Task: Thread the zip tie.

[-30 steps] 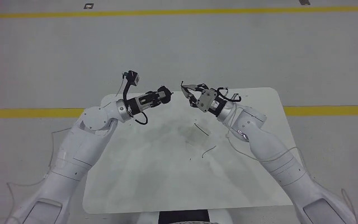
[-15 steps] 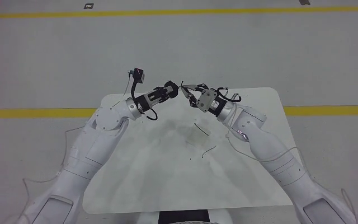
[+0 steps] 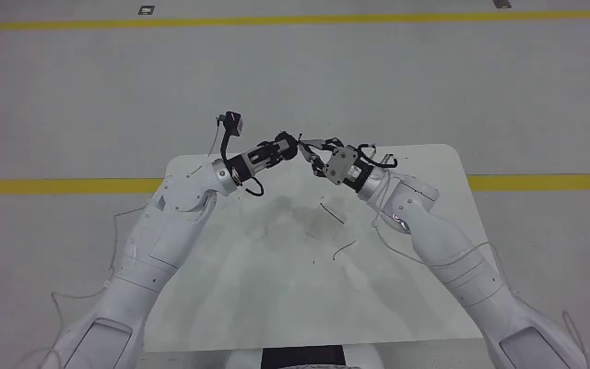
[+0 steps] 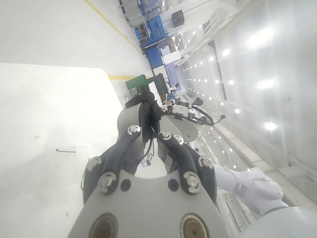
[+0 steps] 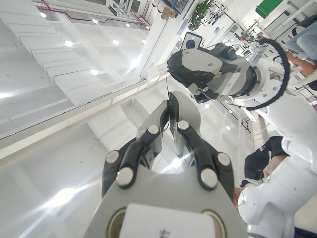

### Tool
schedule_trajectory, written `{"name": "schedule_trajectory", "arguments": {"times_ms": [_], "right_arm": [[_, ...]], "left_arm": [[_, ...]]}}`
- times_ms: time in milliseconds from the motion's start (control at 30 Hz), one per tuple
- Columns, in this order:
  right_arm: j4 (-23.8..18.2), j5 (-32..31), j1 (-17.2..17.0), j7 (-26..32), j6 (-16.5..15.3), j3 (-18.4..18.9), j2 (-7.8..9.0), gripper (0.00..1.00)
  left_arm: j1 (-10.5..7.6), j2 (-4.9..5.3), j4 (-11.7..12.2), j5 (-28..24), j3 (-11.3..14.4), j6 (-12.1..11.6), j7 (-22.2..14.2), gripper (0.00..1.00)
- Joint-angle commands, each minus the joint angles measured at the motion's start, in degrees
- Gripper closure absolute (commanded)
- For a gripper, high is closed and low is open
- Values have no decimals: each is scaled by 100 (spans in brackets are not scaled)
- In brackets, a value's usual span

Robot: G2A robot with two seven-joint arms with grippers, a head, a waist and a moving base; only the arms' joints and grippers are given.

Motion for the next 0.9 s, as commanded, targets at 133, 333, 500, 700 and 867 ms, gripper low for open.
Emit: {"name": "schedule_trajectory", "arguments": {"times_ms": [133, 333, 500, 700, 867], "right_arm": [[0, 0, 0, 0, 0, 0, 0, 100], [0, 0, 0, 0, 0, 0, 0, 100], [0, 0, 0, 0, 0, 0, 0, 100], [0, 0, 0, 0, 0, 0, 0, 100], [0, 0, 0, 0, 0, 0, 0, 100]], "left_arm": [[32, -104, 8, 92, -141, 0, -93, 100], [78, -197, 21, 180, -262, 0, -198, 100], [113, -266, 21, 228, -357, 0, -260, 100], [152, -344, 20, 302, -456, 0, -322, 100], [174, -403, 27, 351, -516, 0, -368, 100]]}}
